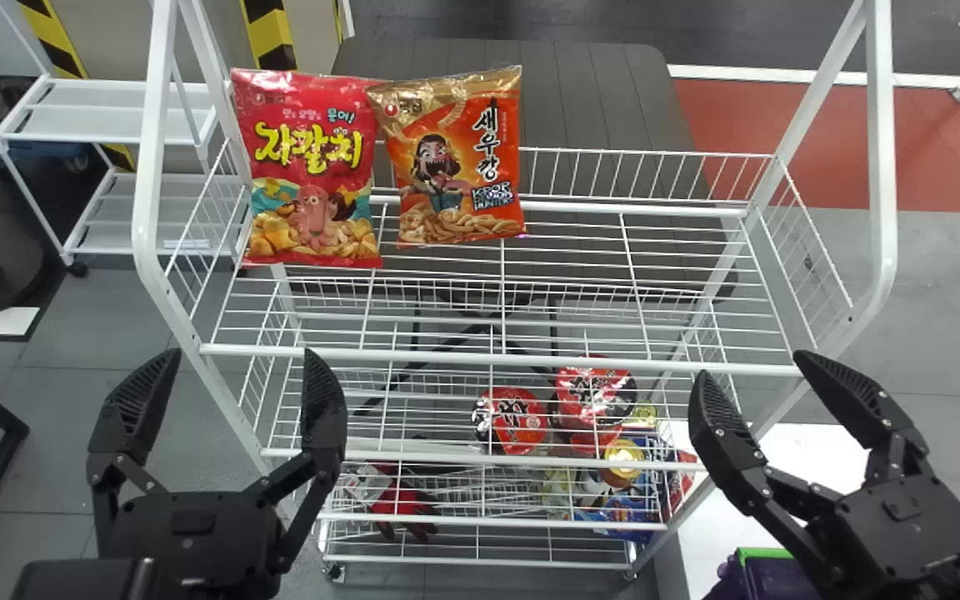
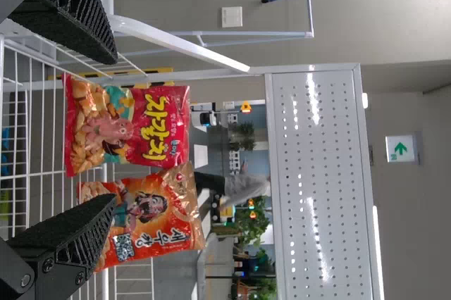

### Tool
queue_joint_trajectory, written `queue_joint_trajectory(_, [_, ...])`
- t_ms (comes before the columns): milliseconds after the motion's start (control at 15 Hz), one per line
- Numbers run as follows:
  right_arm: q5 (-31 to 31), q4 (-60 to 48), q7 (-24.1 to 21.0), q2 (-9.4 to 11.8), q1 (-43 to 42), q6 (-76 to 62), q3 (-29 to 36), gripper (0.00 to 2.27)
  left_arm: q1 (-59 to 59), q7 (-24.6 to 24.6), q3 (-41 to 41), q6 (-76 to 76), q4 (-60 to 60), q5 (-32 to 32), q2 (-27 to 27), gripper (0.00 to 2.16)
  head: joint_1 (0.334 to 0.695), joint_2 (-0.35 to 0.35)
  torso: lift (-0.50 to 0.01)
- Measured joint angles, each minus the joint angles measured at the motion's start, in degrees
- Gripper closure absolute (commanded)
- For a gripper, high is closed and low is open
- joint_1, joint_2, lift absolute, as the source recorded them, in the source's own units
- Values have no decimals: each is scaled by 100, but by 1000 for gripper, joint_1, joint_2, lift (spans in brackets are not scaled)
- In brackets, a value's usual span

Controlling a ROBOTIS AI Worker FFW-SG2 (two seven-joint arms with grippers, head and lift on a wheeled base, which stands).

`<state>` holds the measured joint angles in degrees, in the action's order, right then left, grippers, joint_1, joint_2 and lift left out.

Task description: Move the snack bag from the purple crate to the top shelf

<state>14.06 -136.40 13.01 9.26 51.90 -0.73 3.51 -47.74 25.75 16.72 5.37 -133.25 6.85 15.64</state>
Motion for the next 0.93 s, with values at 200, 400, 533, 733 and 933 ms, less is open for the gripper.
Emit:
queue_joint_trajectory(200, [21,18,0,-3,-31,24,4,178,9,0,2,-6,8,0,-13,147,695,-40,1])
queue_joint_trajectory(400, [35,44,1,-3,-54,18,1,178,27,0,4,-73,16,0,-26,147,695,-40,1])
queue_joint_trajectory(533, [35,45,1,-3,-58,17,6,178,35,0,6,-92,16,0,-26,147,695,-40,1])
queue_joint_trajectory(733, [35,56,9,-16,-66,16,9,178,37,0,6,-94,7,2,-26,147,695,-41,1])
queue_joint_trajectory(933, [40,72,9,-20,-82,25,9,178,37,0,14,-94,1,5,-26,147,695,-43,-3])
